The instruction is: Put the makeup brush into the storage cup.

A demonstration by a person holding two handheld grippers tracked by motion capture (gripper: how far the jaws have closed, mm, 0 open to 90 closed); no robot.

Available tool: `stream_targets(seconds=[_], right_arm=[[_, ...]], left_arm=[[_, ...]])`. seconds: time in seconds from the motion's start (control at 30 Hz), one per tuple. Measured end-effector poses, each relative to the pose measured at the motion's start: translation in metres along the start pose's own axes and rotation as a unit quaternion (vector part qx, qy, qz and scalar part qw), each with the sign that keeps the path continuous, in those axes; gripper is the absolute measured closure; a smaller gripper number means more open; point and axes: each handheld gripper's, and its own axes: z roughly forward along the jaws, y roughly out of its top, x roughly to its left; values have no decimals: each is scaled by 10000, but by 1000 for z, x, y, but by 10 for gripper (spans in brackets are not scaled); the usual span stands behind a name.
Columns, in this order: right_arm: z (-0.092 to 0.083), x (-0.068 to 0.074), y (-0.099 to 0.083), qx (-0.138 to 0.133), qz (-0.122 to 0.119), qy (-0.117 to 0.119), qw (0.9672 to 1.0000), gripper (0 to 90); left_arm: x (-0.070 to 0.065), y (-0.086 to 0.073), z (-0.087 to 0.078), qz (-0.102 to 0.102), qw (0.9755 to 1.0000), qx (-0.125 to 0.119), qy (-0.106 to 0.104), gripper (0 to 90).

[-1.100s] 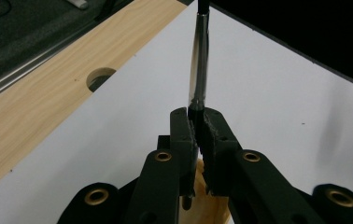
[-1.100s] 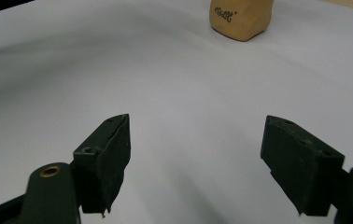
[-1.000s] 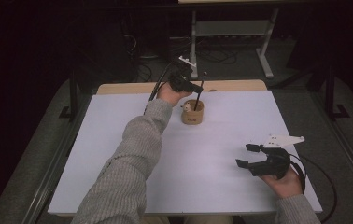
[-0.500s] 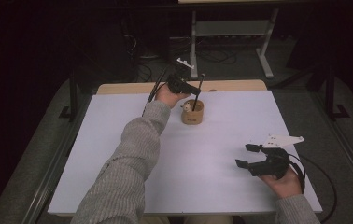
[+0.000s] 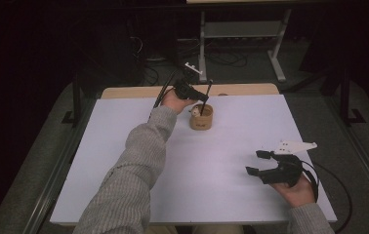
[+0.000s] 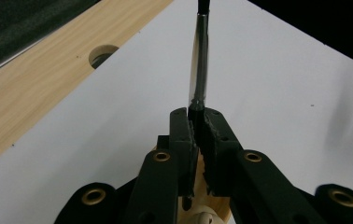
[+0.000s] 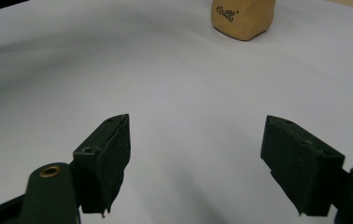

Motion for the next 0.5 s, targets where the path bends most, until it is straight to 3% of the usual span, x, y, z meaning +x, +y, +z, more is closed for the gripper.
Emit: stream_targets(seconds=[0.17,0.5], right_arm=[[0,0,0,3,-6,10,10000,230],[0,1,0,-12,-5,-49,10000,224]], left_arm=[[-1,0,-4,-27,10000,0,57,698],[-2,-7,-15,16,9999,-70,91,670]])
